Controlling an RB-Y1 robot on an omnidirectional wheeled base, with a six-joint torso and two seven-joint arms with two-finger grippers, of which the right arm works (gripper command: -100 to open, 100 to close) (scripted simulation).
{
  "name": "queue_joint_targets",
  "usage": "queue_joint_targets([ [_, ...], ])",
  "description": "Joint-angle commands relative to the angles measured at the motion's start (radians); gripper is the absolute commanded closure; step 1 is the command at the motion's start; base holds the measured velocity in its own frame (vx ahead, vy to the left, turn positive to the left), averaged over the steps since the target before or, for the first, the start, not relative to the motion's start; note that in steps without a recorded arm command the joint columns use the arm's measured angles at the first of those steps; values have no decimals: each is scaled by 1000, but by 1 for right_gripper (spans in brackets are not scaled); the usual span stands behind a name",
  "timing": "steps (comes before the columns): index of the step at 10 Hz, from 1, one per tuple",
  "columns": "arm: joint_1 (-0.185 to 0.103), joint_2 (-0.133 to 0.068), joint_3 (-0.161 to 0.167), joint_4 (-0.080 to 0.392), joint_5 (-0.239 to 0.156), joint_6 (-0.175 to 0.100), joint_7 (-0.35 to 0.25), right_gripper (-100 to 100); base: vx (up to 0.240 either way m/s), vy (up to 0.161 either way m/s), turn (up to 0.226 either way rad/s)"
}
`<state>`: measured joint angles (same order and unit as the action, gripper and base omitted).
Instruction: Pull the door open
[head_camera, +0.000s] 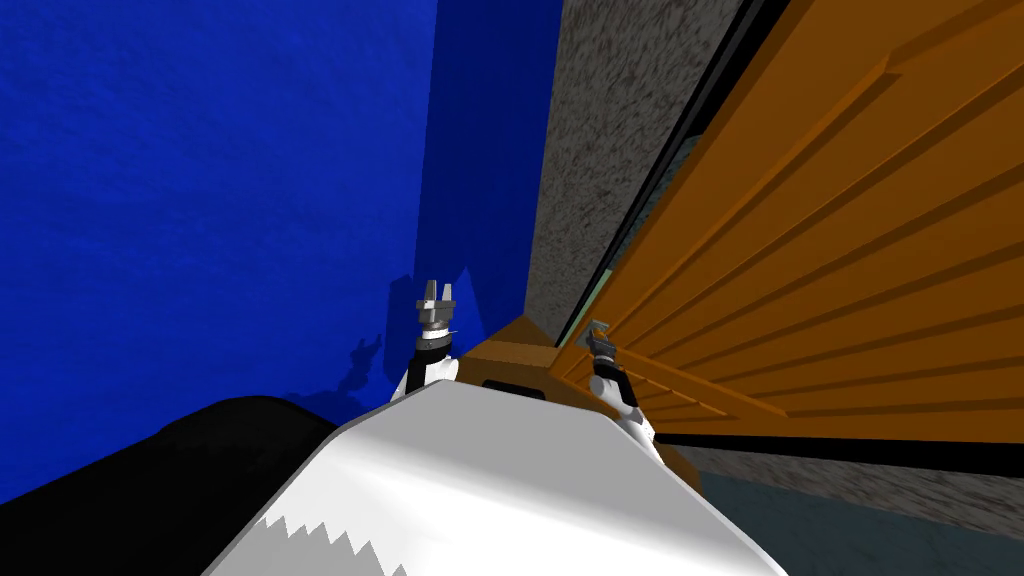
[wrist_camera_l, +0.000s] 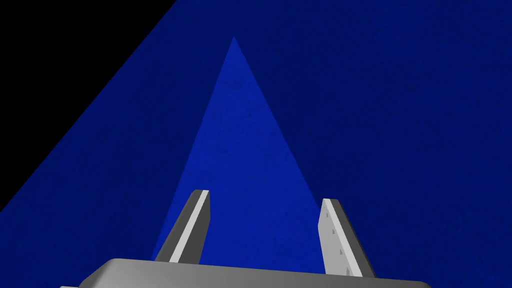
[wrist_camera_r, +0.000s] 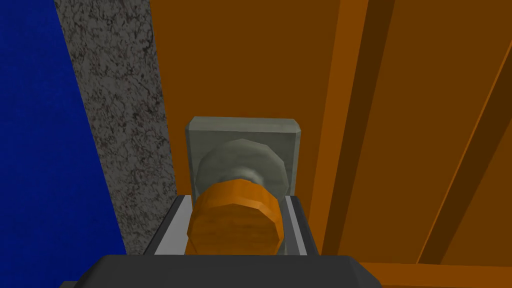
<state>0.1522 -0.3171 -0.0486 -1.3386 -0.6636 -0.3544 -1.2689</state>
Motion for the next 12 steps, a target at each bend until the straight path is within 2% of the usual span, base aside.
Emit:
queue_joint_targets([
  [1,6,-10,13,-6,1,-5,-12,100,-231,-36,125],
  [6,38,-59,66,-35,5,-24,-61,100,-222,-55,130],
  [8,47,-72,80,-42,6,-30,-74,100,-212,-27,91],
  [9,44,-67,76,-40,6,-27,-69,100,-92,-19,34],
  [12,68,-101,110,-55,12,-44,-103,100,-201,-38,127],
])
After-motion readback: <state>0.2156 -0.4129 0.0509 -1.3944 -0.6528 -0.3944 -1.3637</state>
